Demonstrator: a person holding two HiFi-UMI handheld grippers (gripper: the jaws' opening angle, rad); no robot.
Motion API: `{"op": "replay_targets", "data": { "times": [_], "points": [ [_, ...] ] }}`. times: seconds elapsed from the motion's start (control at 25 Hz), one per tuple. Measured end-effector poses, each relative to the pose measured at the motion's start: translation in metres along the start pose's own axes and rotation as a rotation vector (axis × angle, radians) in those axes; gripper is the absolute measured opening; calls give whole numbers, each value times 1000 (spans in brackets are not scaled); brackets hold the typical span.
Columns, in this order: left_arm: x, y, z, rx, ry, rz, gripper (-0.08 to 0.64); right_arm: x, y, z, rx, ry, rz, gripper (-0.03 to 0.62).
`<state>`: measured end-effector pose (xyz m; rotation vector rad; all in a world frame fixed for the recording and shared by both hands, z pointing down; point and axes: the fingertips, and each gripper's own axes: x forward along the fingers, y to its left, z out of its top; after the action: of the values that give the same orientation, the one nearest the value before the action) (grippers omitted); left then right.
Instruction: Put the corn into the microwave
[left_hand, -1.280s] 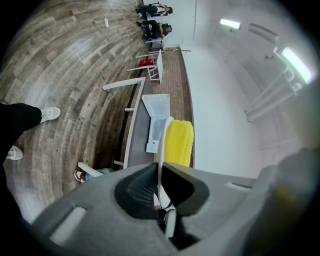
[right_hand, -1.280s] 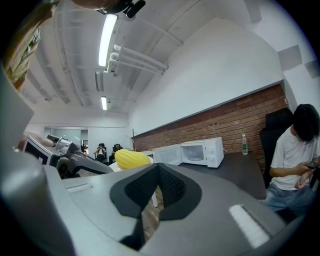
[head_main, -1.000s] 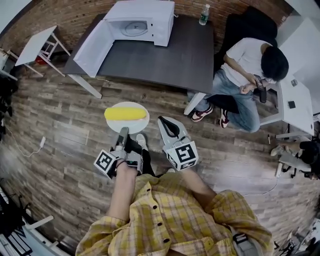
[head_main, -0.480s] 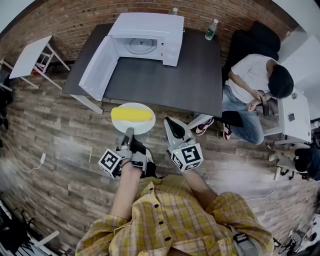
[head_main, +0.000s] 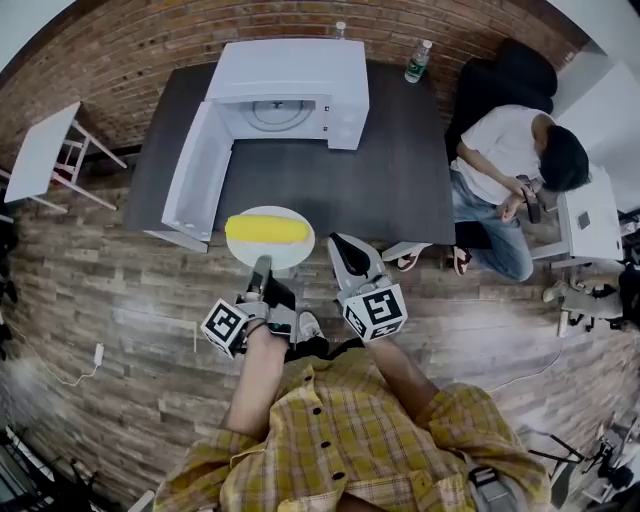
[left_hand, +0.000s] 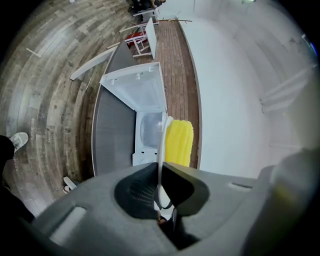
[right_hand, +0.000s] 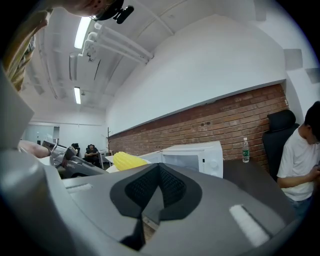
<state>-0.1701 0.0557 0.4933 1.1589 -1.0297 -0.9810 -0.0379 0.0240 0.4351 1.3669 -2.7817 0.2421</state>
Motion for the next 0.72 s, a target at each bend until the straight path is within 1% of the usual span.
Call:
{"op": "replay_targets", "data": {
  "times": [0.12,0.36,0.56,0.72],
  "points": [
    [18,0,12,4,17,-5,17,14,-3,5,-16,2,-20,2],
    [42,4,12,-15,52,10,18,24,-17,10,-29,13,-64,2],
    [65,3,11,-17,60,16,18,40,-33,6,-13,17,-66,2],
    [82,4,19,-33,46,25,18,59,-44,3,-7,13,-59,2]
  ]
}}
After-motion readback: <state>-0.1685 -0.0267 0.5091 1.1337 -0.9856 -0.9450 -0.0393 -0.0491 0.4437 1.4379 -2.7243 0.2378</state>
